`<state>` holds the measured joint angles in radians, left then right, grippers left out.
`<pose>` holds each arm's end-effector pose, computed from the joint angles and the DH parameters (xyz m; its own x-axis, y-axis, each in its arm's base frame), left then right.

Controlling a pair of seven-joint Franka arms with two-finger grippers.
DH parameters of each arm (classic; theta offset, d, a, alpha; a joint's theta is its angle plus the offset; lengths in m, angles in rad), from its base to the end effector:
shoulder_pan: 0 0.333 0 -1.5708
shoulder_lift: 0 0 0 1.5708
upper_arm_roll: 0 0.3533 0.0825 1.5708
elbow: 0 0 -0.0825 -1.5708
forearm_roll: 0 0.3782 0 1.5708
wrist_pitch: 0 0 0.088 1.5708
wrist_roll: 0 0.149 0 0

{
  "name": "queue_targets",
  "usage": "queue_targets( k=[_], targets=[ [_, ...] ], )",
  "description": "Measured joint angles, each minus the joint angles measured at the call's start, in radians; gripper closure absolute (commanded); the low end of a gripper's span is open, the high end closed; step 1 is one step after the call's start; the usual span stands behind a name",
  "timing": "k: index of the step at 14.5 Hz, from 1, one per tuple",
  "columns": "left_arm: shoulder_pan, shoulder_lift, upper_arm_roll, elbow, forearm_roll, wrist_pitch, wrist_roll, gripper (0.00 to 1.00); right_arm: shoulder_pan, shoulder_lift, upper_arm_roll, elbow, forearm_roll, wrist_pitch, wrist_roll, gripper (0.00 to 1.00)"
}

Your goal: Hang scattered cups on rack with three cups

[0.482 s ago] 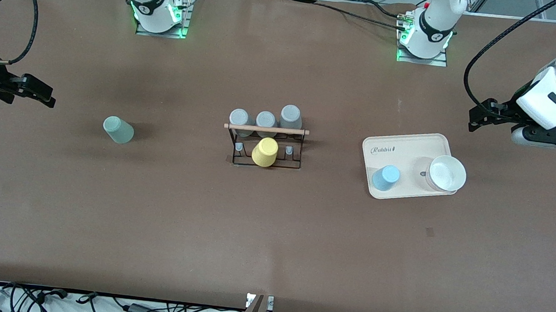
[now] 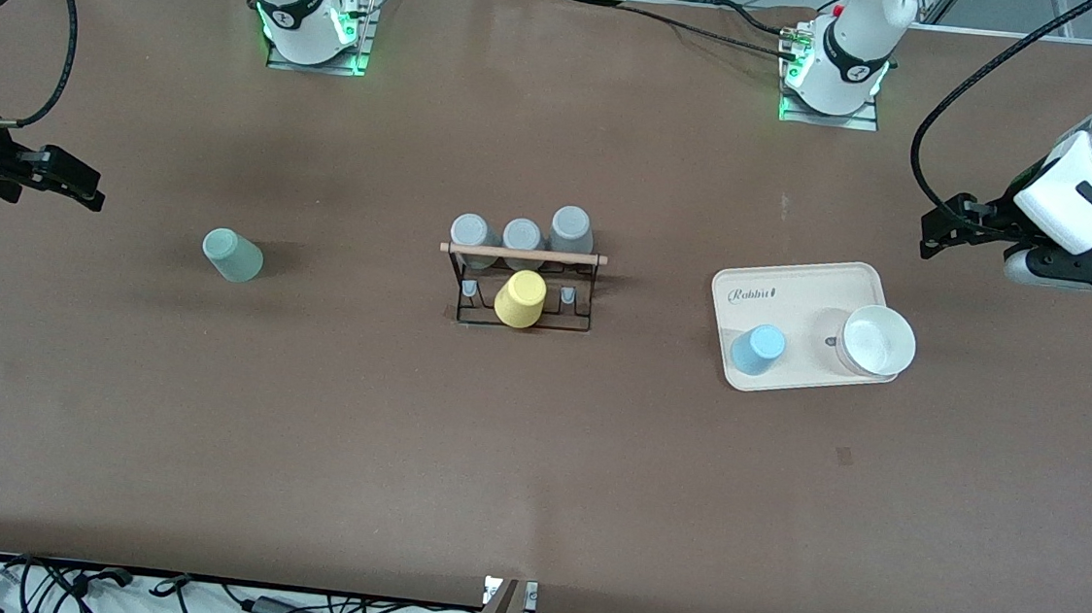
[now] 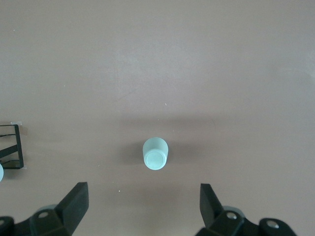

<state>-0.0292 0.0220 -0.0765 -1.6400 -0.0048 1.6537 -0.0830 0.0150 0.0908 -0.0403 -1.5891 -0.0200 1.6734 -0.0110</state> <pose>0.5580 -0.0594 0.5824 0.9997 -0.0223 -0.0087 -0.0222 -0.9997 0.0057 0.5859 -0.0167 0.5687 0.9999 -0.0121 -0.0067 -0.0120 -0.9997 0.0235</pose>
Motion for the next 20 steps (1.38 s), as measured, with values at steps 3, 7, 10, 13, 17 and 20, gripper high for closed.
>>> queue_targets(
  k=[3,7,10,13,17,20],
  targets=[
    [0.000,0.000,0.000,0.000,0.000,0.000,0.000,0.00,0.000,0.000,0.000,0.000,0.000,0.000,0.000,0.00],
    [0.000,0.000,0.001,0.000,0.000,0.000,0.000,0.00,0.004,0.000,0.000,0.000,0.000,0.000,0.000,0.00],
    [0.000,0.000,0.003,0.000,0.000,0.000,0.000,0.00,0.005,0.001,0.000,-0.003,0.000,0.000,0.000,0.00],
    [-0.004,0.012,-0.002,0.001,0.000,-0.001,0.000,0.00,0.005,0.007,0.000,-0.005,-0.001,0.001,0.000,0.00],
    [-0.013,0.091,-0.006,0.018,0.000,0.000,0.000,0.00,0.005,0.010,0.000,-0.006,-0.001,0.001,0.000,0.00],
    [-0.026,0.207,-0.007,0.038,0.000,0.007,0.000,0.00,0.010,0.027,0.000,-0.007,-0.004,0.003,0.000,0.00]
  ],
)
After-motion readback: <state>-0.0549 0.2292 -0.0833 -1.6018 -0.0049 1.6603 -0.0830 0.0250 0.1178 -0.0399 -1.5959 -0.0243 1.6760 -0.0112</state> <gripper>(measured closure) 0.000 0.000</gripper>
